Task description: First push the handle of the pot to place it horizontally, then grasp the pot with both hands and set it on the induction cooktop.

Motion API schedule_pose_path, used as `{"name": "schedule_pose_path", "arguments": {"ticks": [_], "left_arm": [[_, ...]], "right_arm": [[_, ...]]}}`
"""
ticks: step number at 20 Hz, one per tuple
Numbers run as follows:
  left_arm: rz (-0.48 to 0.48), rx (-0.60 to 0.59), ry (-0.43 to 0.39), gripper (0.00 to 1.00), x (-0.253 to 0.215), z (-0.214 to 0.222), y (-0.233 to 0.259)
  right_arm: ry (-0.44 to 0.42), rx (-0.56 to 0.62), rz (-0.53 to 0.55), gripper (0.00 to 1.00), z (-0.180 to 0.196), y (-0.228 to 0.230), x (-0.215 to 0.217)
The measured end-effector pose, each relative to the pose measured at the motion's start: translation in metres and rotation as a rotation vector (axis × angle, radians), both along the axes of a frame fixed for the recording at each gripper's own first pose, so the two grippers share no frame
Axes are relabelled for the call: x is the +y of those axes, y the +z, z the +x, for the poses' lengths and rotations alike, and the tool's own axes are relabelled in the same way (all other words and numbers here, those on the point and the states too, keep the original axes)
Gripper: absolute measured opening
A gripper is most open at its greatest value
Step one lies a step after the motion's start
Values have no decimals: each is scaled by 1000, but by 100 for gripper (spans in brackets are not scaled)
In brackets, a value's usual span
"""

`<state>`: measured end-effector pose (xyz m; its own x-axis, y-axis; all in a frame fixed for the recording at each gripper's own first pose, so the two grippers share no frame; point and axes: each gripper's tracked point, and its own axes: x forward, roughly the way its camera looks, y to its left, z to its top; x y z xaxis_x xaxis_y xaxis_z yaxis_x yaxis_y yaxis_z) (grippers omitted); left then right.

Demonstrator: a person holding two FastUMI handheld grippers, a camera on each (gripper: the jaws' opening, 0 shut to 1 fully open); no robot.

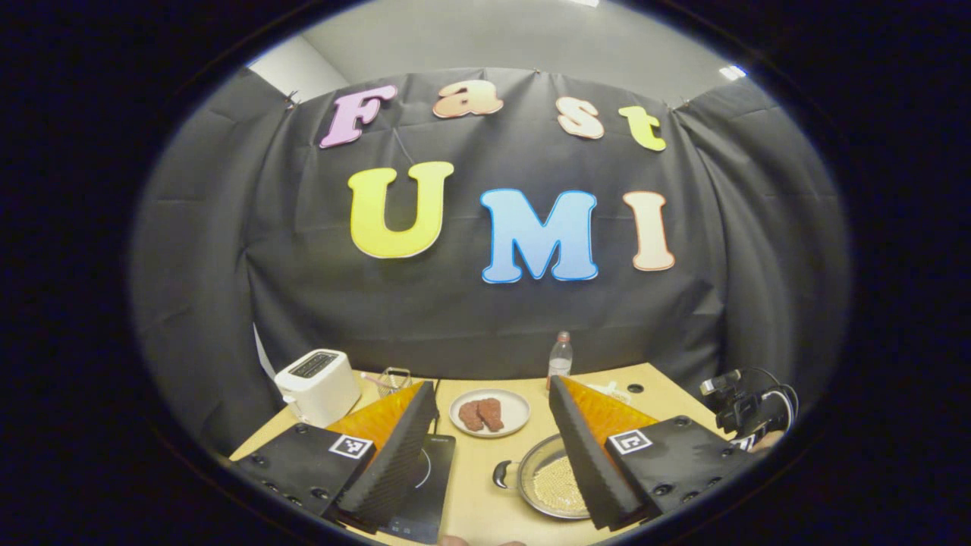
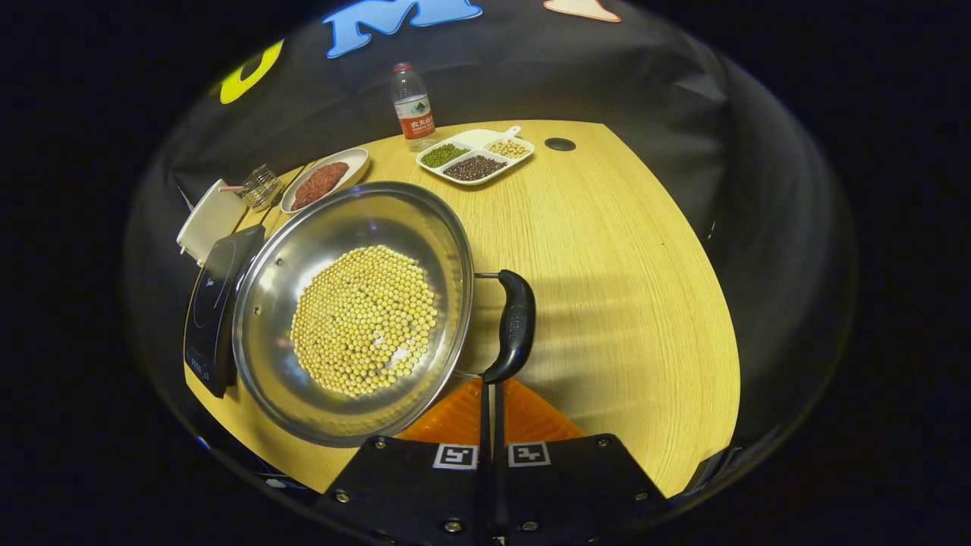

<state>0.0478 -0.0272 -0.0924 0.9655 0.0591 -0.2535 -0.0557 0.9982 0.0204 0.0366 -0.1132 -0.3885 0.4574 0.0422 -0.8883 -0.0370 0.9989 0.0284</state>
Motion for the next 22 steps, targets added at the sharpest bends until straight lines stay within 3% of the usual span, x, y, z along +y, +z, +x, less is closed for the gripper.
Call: {"name": "schedule_pose_path", "arguments": {"ticks": [3, 7, 10, 14, 15, 16, 17, 20, 21, 22], "left_arm": [[13, 32, 15, 100, 1, 1, -16], [3, 54, 15, 93, 2, 0, -30], [-13, 72, -10, 97, -1, 8, -40], [-24, 119, -79, 97, -10, 23, -68], [-28, 136, -108, 100, -15, 27, -78], [-32, 159, -135, 100, -20, 30, -91], [-34, 186, -154, 96, -24, 33, -103], [-33, 251, -194, 93, -31, 37, -138], [-34, 274, -209, 93, -33, 38, -151], [-31, 299, -222, 96, -36, 38, -164]], "right_arm": [[27, -11, -6, 0, 8, -1, -4], [44, -68, -79, 0, 6, 11, -9], [39, -154, -104, 0, 6, 36, -7], [27, -298, -60, 0, 18, 76, 6], [23, -328, -33, 4, 21, 86, 11], [13, -344, -22, 14, 25, 85, 13], [3, -350, -21, 31, 27, 85, 11], [-28, -330, -22, 46, 27, 78, 8], [-36, -325, -25, 56, 27, 75, 6], [-43, -322, -25, 59, 28, 70, 4]]}}
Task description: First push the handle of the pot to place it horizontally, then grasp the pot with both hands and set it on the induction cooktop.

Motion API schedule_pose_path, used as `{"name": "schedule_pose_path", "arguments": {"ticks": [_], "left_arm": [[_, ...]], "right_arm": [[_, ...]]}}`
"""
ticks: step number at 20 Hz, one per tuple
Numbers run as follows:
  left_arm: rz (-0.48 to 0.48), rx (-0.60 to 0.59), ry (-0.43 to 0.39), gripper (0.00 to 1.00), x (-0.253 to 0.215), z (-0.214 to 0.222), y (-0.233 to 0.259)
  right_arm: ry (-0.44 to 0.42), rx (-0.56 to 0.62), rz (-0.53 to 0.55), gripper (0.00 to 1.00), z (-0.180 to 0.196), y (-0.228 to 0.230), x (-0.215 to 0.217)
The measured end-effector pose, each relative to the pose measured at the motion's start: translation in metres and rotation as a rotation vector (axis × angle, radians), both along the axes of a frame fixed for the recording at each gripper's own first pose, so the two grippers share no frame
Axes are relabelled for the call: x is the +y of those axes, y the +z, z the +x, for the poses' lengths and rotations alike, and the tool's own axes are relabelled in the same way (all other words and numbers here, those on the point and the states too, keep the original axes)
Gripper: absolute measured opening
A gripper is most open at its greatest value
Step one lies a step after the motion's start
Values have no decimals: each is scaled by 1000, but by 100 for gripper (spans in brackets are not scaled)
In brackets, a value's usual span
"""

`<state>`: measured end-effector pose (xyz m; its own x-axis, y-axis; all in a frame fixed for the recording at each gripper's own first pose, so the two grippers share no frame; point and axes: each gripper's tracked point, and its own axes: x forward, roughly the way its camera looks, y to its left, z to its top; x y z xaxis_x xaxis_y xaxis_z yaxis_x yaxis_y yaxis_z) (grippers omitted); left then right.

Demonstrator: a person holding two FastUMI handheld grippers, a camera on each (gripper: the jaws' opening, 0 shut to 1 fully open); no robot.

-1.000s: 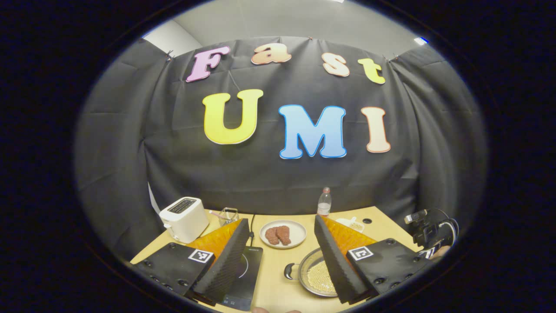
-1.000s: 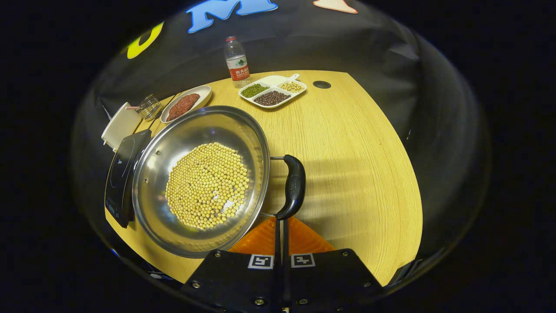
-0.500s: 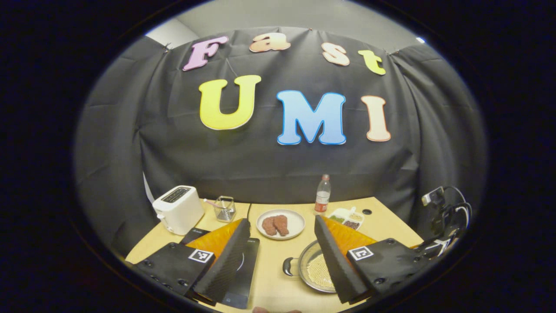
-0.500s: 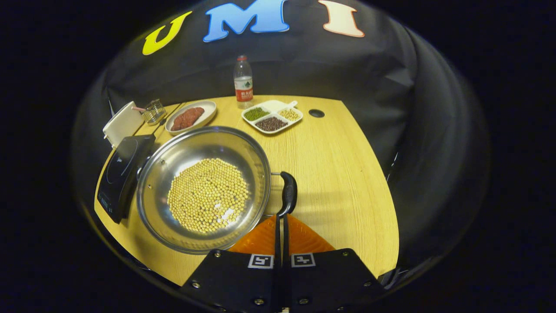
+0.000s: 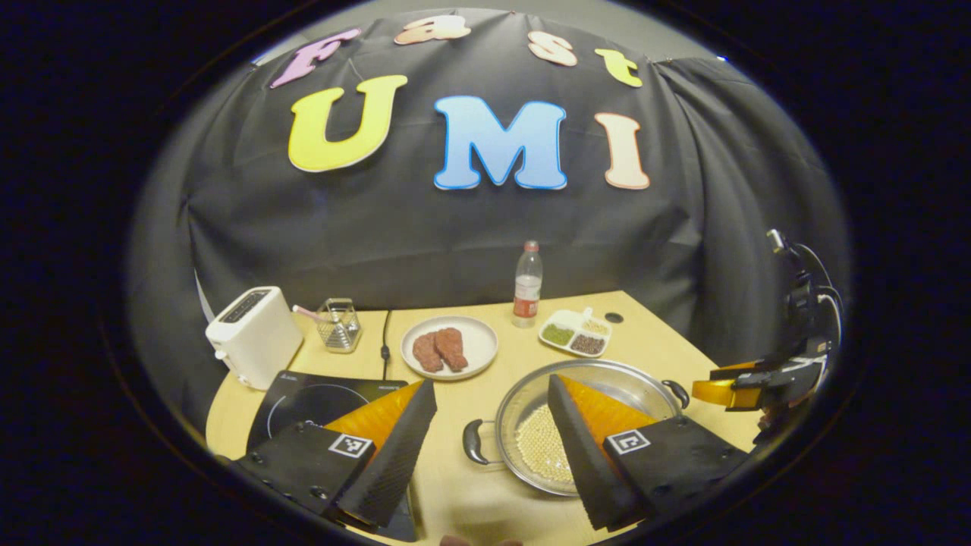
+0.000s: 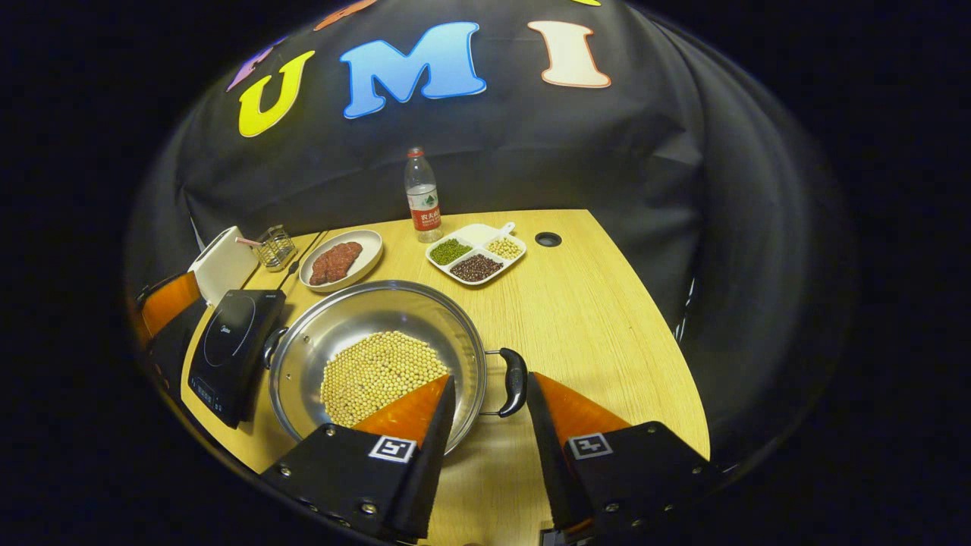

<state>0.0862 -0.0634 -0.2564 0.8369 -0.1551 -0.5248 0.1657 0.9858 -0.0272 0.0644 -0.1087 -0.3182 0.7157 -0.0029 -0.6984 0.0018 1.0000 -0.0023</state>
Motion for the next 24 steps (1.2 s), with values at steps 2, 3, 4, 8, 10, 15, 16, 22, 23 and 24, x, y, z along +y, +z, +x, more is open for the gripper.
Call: {"name": "schedule_pose_path", "arguments": {"ticks": [2, 3, 4, 8, 10, 15, 16, 22, 23, 24], "left_arm": [[24, 51, -12, 96, 2, -3, -25], [33, 70, -17, 93, 2, -4, -35], [41, 88, -23, 94, 4, -1, -45], [64, 151, -29, 94, 9, -3, -75], [70, 181, -30, 93, 12, 1, -92], [87, 267, -27, 97, 18, 13, -132], [85, 284, -25, 100, 18, 14, -138], [78, 369, -57, 98, 14, 17, -172], [66, 372, -63, 100, 11, 19, -173], [56, 376, -70, 99, 8, 19, -175]], "right_arm": [[-16, 11, 3, 59, 0, -7, -5], [-24, 13, 5, 59, 2, -10, -7], [-30, 15, 2, 59, 4, -14, -10], [-41, 36, 12, 59, 11, -27, -15], [-45, 54, 32, 59, 13, -34, -14], [-45, 82, 72, 59, 24, -48, -11], [-46, 90, 72, 59, 26, -51, -11], [-53, 136, 72, 61, 38, -72, -5], [-57, 140, 75, 61, 39, -74, -4], [-64, 143, 74, 62, 39, -75, -5]]}}
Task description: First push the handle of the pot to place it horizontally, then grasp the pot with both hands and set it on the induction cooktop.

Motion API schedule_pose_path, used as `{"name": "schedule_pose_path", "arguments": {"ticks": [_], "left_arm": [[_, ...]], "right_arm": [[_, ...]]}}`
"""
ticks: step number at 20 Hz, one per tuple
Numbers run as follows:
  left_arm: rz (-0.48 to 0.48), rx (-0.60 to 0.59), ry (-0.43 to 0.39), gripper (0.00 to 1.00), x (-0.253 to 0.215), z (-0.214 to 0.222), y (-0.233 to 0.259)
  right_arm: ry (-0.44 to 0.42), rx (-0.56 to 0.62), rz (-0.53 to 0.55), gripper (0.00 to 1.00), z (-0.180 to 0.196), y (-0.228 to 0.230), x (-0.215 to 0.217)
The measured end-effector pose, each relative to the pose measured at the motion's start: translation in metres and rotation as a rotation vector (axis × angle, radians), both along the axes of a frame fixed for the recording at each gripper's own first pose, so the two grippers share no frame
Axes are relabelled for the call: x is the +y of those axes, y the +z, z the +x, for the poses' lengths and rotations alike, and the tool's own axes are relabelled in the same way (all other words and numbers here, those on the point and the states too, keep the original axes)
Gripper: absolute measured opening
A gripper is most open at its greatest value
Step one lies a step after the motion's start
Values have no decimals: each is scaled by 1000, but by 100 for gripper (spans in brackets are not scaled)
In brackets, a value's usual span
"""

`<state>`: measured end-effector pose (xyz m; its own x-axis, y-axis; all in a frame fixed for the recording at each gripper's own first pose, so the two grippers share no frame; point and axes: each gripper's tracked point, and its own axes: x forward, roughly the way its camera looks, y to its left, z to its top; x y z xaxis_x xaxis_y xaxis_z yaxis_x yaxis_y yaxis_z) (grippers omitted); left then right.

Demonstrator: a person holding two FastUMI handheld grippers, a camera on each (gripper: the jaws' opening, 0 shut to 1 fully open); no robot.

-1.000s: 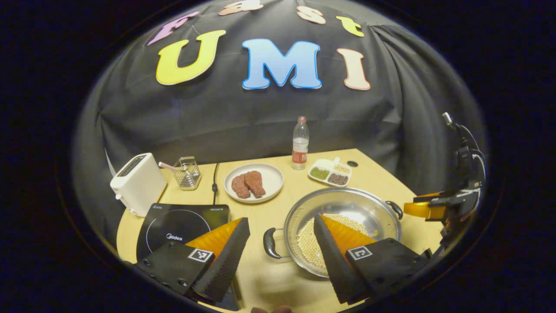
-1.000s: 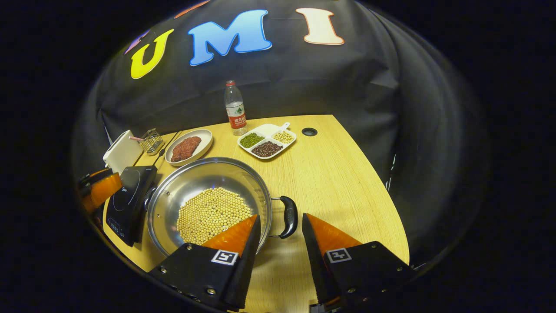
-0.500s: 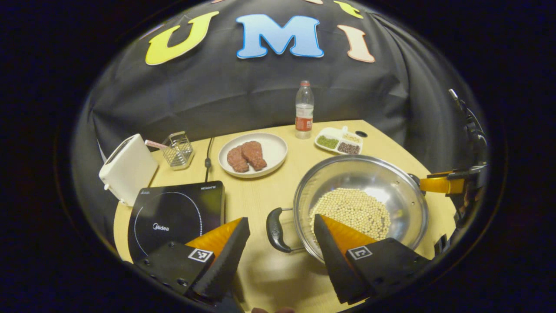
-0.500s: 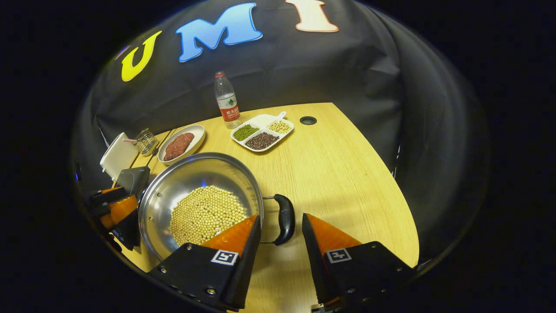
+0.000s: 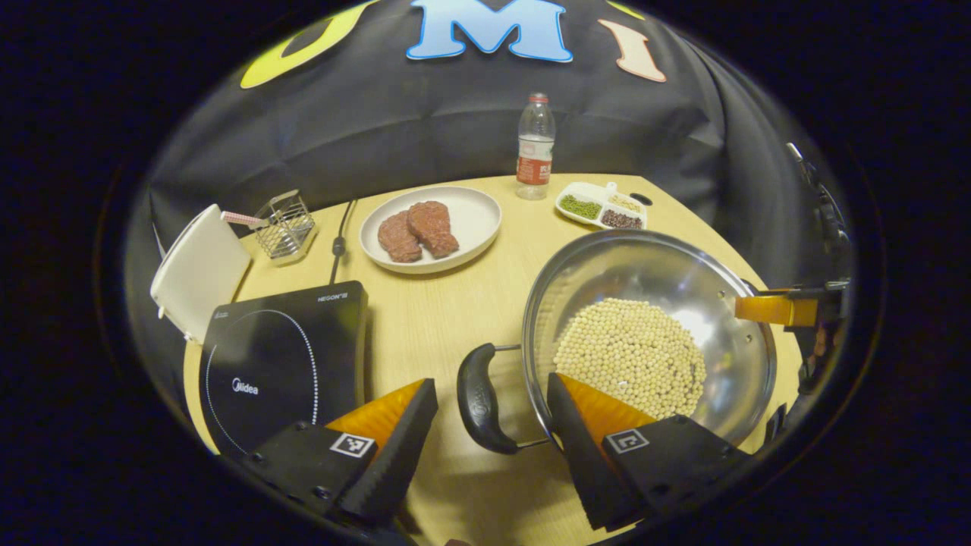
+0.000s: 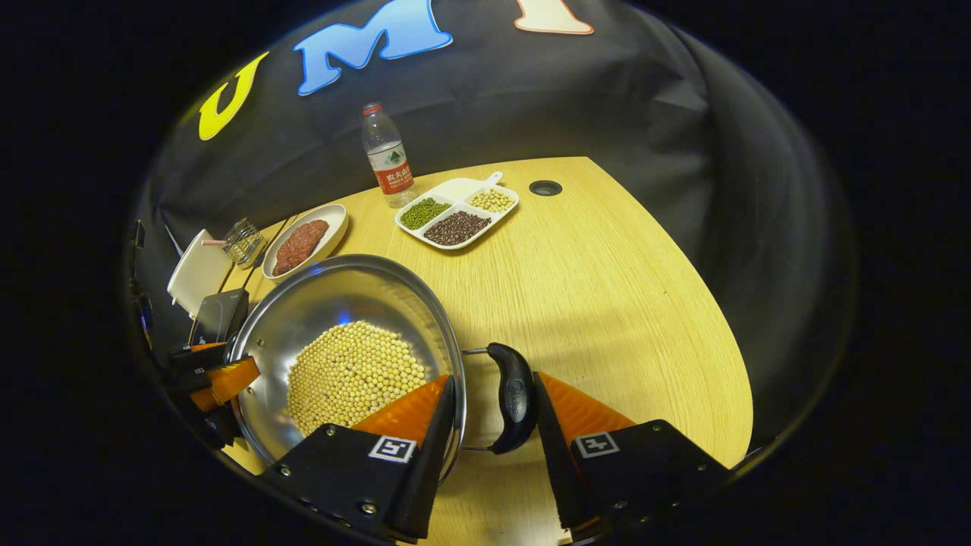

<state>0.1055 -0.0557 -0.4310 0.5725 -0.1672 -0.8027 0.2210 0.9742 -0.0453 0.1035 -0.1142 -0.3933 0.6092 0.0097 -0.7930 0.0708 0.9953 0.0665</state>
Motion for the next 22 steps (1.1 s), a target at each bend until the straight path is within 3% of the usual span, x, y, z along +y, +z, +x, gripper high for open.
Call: {"name": "schedule_pose_path", "arguments": {"ticks": [2, 3, 8, 9, 11, 13, 15, 16, 22], "left_arm": [[-3, 18, -7, 87, -4, 2, -5], [7, 22, -6, 74, -4, 3, -6], [28, 19, 15, 69, -3, 5, -6], [28, 18, 13, 68, -3, 7, -7], [32, 14, 9, 62, -3, 8, -6], [49, 9, 5, 64, -2, 8, -4], [53, 3, 10, 60, -3, 7, -1], [50, -2, 13, 64, -2, 6, 1], [47, -10, 19, 64, 12, -4, 27]], "right_arm": [[0, 13, 11, 58, 0, -6, 0], [0, 3, 10, 60, 2, -6, 1], [-4, -5, 8, 57, 0, -6, 3], [-2, -1, 10, 51, 1, -8, 3], [-3, -2, 8, 51, 0, -6, 2], [-7, 5, 6, 51, -1, -5, 3], [-10, 12, 10, 51, -5, -3, 4], [-11, 10, 15, 51, -6, 0, 5], [3, 7, -6, 51, -17, 26, 19]]}}
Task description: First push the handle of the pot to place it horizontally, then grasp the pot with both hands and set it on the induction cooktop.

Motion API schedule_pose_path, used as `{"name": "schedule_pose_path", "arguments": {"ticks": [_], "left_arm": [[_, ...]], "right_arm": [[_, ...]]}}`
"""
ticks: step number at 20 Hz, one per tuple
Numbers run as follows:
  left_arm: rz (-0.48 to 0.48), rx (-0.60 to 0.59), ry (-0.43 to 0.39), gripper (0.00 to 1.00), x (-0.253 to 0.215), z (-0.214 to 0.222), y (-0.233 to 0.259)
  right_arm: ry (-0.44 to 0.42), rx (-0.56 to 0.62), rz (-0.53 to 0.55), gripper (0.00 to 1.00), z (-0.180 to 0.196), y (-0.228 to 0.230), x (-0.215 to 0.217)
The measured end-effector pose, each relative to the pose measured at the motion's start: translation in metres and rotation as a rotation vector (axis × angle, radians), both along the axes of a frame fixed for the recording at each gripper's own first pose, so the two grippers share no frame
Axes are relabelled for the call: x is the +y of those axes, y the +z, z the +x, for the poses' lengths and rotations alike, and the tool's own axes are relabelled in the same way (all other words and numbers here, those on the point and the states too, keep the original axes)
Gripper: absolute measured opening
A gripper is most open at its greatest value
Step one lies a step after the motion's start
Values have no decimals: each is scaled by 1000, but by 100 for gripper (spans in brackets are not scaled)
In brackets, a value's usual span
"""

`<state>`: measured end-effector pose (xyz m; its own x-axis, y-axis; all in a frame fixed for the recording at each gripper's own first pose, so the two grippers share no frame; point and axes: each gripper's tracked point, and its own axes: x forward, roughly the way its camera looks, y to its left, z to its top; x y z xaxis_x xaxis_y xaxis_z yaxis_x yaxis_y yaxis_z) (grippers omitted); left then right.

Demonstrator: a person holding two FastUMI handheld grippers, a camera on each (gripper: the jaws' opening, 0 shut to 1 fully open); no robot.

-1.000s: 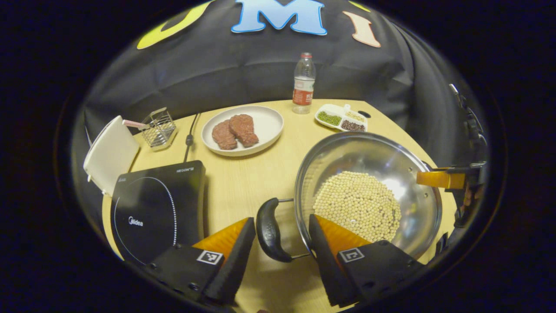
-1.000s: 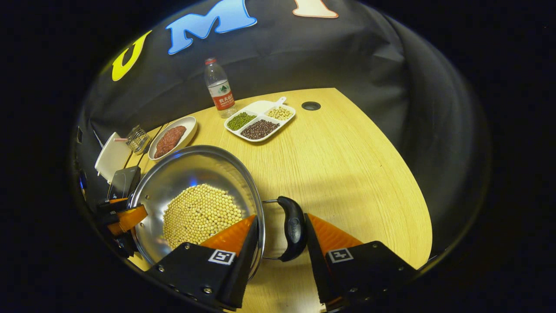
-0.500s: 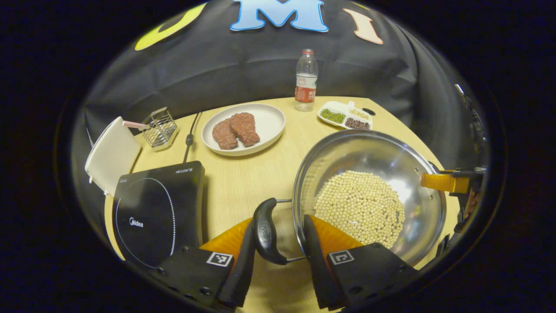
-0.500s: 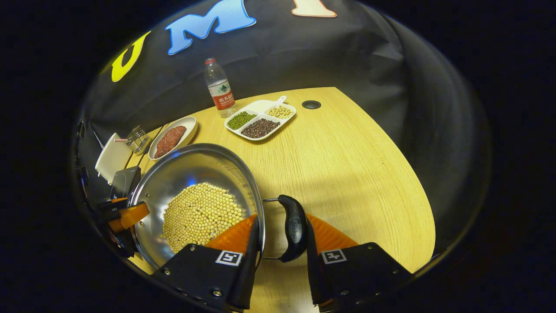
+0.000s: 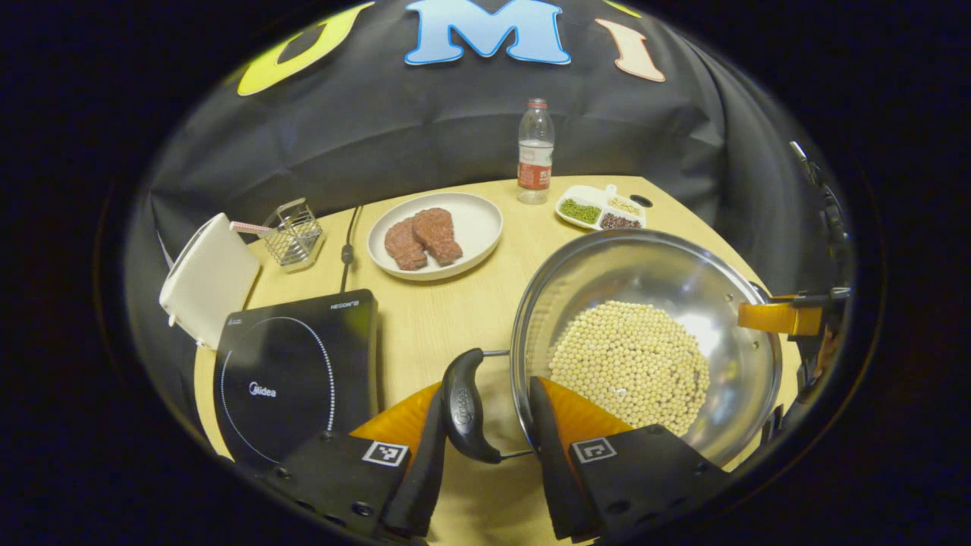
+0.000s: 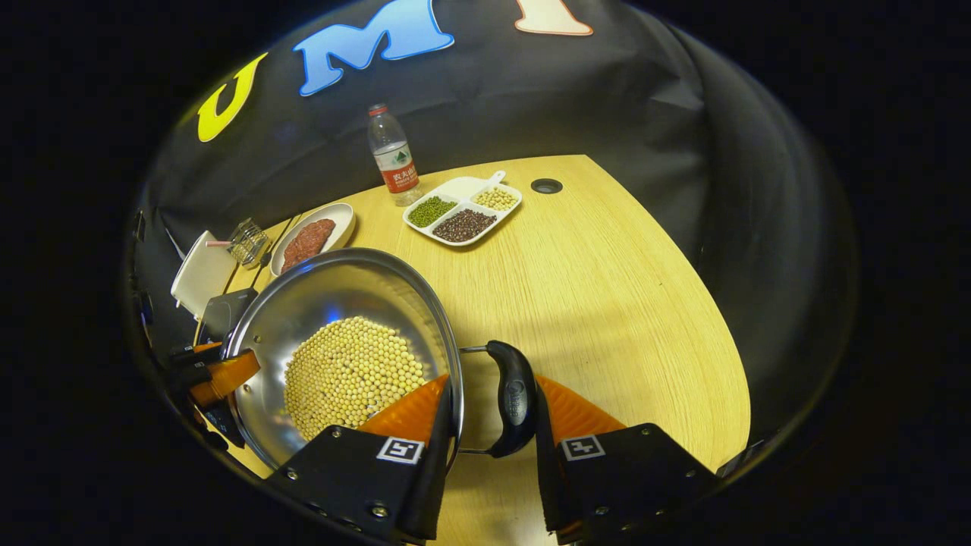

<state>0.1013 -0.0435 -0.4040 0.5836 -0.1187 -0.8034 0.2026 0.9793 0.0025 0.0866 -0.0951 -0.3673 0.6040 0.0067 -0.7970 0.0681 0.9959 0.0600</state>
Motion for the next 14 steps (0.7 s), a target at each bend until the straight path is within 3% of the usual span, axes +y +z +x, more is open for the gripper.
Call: {"name": "schedule_pose_path", "arguments": {"ticks": [8, 12, 13, 14], "left_arm": [[7, -12, 41, 67, 52, -12, 46], [8, -21, 57, 60, 82, -19, 64], [10, -25, 59, 67, 90, -19, 67], [9, -29, 66, 66, 95, -20, 73]], "right_arm": [[27, -17, 24, 51, -10, 39, 50], [42, -17, 26, 51, -12, 52, 79], [45, -16, 27, 51, -14, 56, 88], [48, -20, 26, 51, -14, 60, 96]]}}
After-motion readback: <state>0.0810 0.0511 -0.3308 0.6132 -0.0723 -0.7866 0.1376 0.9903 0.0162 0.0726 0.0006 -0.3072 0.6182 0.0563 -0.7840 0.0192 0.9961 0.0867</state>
